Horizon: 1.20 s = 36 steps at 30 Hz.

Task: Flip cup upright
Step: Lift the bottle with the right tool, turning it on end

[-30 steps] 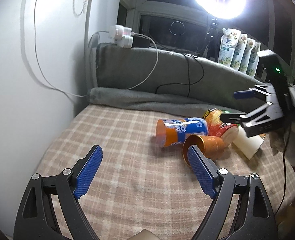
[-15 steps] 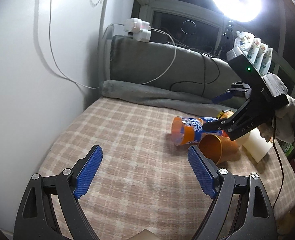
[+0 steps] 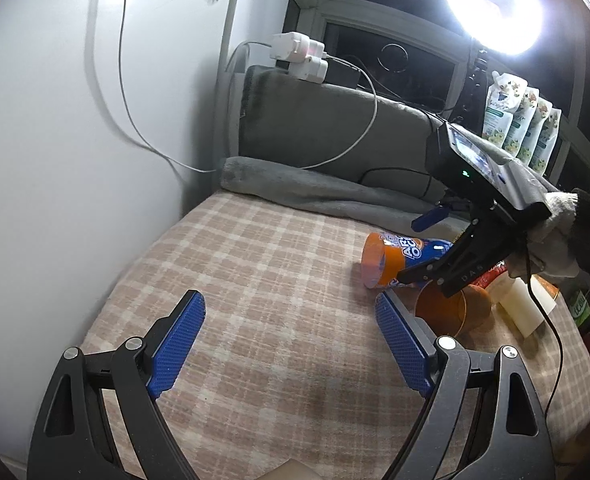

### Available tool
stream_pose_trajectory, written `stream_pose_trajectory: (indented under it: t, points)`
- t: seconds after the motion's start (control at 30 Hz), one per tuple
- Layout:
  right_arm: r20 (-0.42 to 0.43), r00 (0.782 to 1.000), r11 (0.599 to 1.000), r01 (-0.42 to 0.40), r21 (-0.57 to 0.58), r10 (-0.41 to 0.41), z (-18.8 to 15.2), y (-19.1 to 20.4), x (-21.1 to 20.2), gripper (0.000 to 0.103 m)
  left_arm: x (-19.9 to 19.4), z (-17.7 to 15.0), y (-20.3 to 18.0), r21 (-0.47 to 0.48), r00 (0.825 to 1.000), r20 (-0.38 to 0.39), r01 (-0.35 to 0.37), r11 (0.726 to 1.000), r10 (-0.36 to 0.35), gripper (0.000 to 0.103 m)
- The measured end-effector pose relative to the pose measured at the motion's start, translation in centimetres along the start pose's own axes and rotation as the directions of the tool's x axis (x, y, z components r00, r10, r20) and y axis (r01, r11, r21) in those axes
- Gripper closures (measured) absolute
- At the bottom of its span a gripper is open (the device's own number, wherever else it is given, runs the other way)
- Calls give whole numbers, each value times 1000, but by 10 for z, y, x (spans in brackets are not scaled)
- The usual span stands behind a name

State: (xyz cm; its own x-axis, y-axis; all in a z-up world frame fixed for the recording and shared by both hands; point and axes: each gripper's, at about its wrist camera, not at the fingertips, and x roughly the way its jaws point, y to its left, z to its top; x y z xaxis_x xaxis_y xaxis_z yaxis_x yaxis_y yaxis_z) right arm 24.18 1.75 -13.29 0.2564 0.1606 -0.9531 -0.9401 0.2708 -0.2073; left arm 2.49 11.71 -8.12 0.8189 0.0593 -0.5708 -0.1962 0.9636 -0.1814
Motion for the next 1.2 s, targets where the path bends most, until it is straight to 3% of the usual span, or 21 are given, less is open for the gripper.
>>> stream_pose_trajectory:
  t: [0.1,0.2,0.4,0.63,0.93,1.2]
  points:
    - [-21,1000,1000,20,-19,-20,3,-1,10,16,1,0,0,-1,1000,1,0,1000,0,16]
    - [-50,998,999,42,-16,-42,4,-4,22,39,1,0,0,-1,1000,0,2,1000,-2,16]
    - [23,998,997,60,51,-61,5,-25,10,40,1,1,0,0,1000,3,0,1000,0,16]
    - [154,985,984,51,172,-78,14,-47,-39,44,-3,2,-6,14,1000,14,8,1000,-9,16]
    - [309,948,965,-7,261,-77,-33,-7,-99,44,-20,4,-21,46,998,45,32,998,-34,16]
    - [386,921,929,-95,358,-55,-101,25,-152,44,-36,0,-44,93,994,59,84,992,-90,16]
